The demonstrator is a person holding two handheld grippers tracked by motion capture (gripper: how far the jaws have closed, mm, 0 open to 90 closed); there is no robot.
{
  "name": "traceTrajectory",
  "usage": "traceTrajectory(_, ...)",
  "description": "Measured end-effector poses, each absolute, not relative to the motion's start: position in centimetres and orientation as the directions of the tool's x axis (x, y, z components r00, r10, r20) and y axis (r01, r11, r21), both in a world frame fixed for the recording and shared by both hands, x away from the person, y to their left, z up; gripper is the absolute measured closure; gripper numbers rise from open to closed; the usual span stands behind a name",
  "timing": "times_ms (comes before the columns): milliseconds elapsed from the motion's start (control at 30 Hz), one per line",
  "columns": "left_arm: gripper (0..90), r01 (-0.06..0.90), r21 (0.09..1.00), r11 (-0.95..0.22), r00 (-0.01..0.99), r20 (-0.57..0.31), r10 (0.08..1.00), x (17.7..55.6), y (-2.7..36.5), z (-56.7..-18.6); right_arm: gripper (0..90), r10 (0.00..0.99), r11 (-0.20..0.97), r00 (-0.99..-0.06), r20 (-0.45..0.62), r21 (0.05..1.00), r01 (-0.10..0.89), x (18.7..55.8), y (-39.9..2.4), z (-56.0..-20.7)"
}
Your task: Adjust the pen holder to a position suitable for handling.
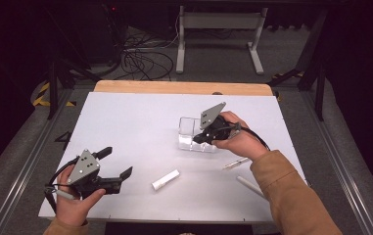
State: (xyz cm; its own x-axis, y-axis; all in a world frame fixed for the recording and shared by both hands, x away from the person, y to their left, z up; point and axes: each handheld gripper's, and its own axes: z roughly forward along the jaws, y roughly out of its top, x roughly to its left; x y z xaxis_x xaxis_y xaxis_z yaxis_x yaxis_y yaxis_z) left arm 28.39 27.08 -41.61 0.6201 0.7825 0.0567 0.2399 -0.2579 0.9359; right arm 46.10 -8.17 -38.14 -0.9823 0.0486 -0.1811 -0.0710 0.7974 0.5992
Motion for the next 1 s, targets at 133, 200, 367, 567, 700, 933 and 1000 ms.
traceTrajectory(133, 11.1, 0.237, 0.935, -0.263, 0.623, 0.061, 0.78, 28.4, 27.1, -41.6, 88.4, 0.017, 0.803, -0.987, -0.162, 0.59, -0.083, 45.8, -7.0, -38.7)
traceTrajectory(200, 11.1, 0.238, 0.935, -0.263, 0.623, 0.061, 0.78, 28.4, 27.1, -41.6, 88.4, 0.001, 0.807, -0.987, -0.16, 0.583, -0.094, 45.7, -6.6, -39.0)
traceTrajectory(367, 11.2, 0.24, 0.935, -0.262, 0.624, 0.058, 0.779, 28.4, 27.0, -41.7, 88.4, -0.001, 0.813, -0.988, -0.152, 0.576, -0.09, 45.8, -5.9, -39.6)
traceTrajectory(567, 11.2, 0.244, 0.934, -0.26, 0.624, 0.054, 0.78, 28.4, 27.0, -41.7, 88.3, 0.001, 0.821, -0.989, -0.146, 0.565, -0.082, 46.1, -5.5, -40.0)
traceTrajectory(700, 11.1, 0.244, 0.934, -0.26, 0.624, 0.054, 0.779, 28.4, 27.0, -41.8, 88.1, 0.007, 0.823, -0.99, -0.142, 0.563, -0.075, 46.2, -5.5, -40.2)
traceTrajectory(933, 11.2, 0.243, 0.934, -0.264, 0.626, 0.057, 0.778, 28.4, 26.9, -41.8, 87.9, -0.012, 0.818, -0.989, -0.146, 0.567, -0.093, 46.4, -5.6, -40.2)
traceTrajectory(1000, 11.1, 0.244, 0.934, -0.26, 0.625, 0.054, 0.779, 28.4, 26.9, -41.8, 87.9, -0.014, 0.818, -0.99, -0.141, 0.568, -0.092, 46.3, -5.6, -40.2)
